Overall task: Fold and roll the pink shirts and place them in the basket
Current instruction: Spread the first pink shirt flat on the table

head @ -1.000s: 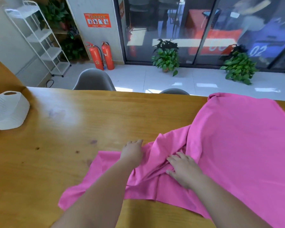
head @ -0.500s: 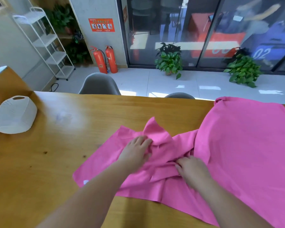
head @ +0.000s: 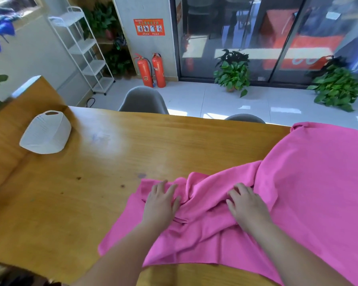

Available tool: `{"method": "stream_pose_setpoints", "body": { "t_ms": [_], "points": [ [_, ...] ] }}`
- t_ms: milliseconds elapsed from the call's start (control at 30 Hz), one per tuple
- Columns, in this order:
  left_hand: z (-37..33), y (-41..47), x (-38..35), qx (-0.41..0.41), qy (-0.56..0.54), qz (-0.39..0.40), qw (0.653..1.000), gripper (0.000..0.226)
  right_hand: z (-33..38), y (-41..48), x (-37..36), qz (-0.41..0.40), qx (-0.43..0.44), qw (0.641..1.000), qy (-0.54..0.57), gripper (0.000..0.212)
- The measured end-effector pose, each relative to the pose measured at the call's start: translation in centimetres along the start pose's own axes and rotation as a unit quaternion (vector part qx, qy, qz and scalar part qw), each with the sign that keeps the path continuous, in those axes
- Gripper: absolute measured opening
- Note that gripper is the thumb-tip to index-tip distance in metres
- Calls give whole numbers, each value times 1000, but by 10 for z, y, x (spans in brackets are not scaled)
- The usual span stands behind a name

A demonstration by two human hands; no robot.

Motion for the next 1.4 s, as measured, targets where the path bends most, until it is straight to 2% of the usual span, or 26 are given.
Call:
{"method": "stream_pose_setpoints", "body": {
  "t_ms": [67,133,300,367,467,533,633,700,733,867,900,1000,1100,1167,1267,1400],
  "points": [
    [11,9,-10,19,-8,82,996,61,7,0,1,12,1,1000,3,29],
    [13,17,-19,-15,16,140,990,66,12,1,3,26,3,1000,3,32],
    [2,30,-15,-83,59,150,983,65,19,6,10,33,1,999,9,33],
    [7,44,-1,-70,33,115,990,67,20,11,15,23,-4,1000,9,37],
    [31,82,48,1,-18,4,1000,69,21,23,24,16,-21,999,26,51],
    [52,112,96,54,-59,-76,994,71,23,33,27,28,-33,999,33,59],
    [73,152,166,69,-104,-181,976,74,32,48,28,39,-46,998,32,66],
    [85,174,195,78,-120,-223,964,76,41,55,26,31,-51,998,36,70],
    [92,185,201,94,-120,-213,965,79,45,58,23,29,-52,998,35,73],
    [127,203,169,190,-120,-73,972,89,64,66,13,42,-47,997,32,74],
    [131,198,156,187,-100,-55,976,89,69,66,9,53,-45,997,32,72],
    [124,166,104,102,-21,-18,994,83,85,67,-3,71,-34,996,35,73],
    [110,112,48,32,10,35,999,72,98,66,-17,85,-30,996,19,74],
    [111,83,16,-5,29,86,996,74,105,67,-22,80,-29,996,1,75],
    [138,70,-6,-1,68,123,990,81,115,70,-28,79,-19,997,-16,74],
    [183,95,11,44,106,146,983,87,129,68,-31,73,-5,996,-40,73]
  ]
}}
Point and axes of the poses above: each hand's wrist, its own y-axis towards the middle knuckle, its own x-axis out of the back of the hand, z = x × y, the point moved 6 cm from there along y, towards the middle knuckle, and after that the axes turned 2 degrees about z, right-handed, at the moved point
